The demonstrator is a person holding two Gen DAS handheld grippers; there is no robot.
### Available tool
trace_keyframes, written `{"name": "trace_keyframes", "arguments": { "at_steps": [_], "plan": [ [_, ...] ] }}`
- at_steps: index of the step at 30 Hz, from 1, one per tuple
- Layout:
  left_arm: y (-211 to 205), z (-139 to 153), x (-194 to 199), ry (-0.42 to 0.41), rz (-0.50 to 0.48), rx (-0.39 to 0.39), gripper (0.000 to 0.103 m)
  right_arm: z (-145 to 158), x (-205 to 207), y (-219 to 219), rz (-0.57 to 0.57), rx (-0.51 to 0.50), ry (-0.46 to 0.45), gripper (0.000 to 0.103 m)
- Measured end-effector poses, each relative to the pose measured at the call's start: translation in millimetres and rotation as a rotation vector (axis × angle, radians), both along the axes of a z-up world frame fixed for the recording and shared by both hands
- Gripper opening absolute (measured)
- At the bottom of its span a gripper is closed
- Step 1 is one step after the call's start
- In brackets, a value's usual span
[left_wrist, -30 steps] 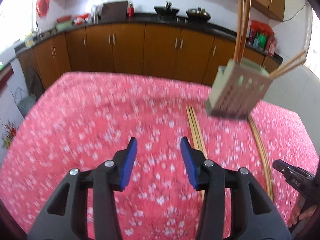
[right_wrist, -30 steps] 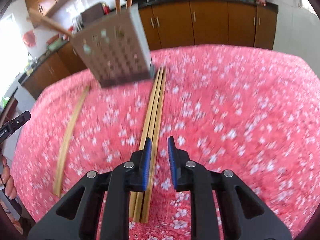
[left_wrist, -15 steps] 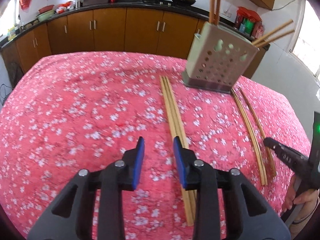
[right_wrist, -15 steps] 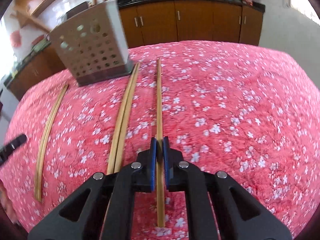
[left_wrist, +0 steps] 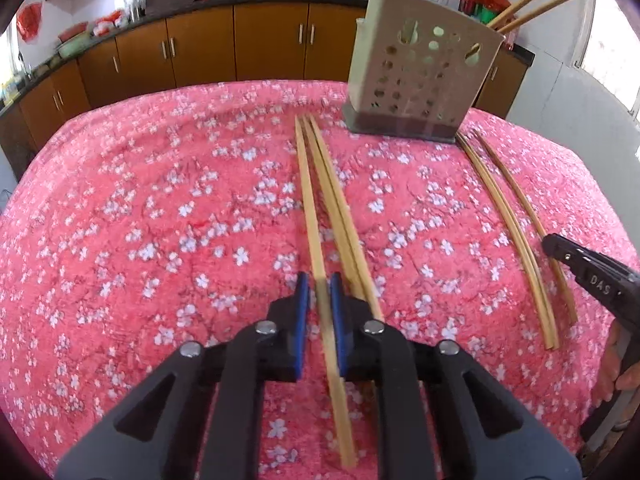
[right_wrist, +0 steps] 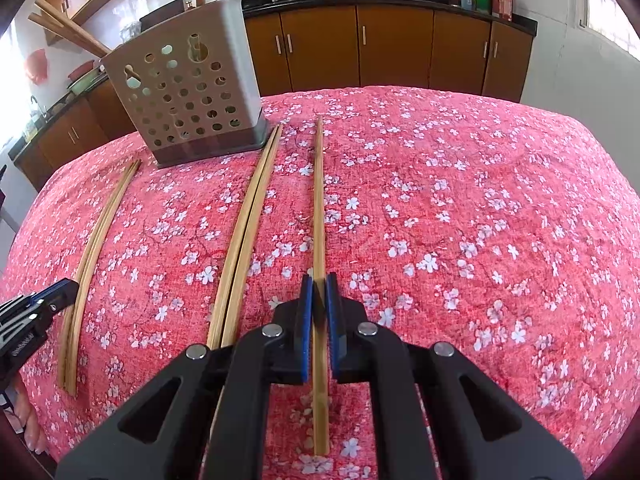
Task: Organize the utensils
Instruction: 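Grasp a chopstick with the right tool while the left tool reaches the bundle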
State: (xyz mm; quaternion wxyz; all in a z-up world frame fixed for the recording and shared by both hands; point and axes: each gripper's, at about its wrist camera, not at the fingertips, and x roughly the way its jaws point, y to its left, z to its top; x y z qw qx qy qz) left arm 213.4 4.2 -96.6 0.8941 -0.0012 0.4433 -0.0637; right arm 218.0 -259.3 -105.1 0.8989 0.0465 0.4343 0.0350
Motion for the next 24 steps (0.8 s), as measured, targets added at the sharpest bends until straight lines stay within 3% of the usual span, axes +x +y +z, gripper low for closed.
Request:
{"name": "trace_keyframes", "arguments": {
  "at_steps": [6, 14, 20, 24],
  "plan": [
    [2.9, 1.0, 9.6, -0.009, 0.021, 0.038, 0.010, -0.7, 0.5, 5.9, 0.023, -0.030, -0.011, 0.008],
    [46.9, -0.4, 34.0, -0.019, 0.070, -0.014, 0.011, -1.8, 9.9, -19.1, -0.039, -0.023, -0.027, 0.008],
    [50.6, -1.6, 33.5, -0.022, 0.070, 0.008, 0.011, -2.7, 10.5, -18.7, -0.039, -0.035, -0.026, 0.008],
    [52.1, -1.7, 33.2, -0.020, 0.072, -0.019, 0.011, -2.3, 10.8, -20.5, -0.039, -0.021, -0.026, 0.008]
  ]
}}
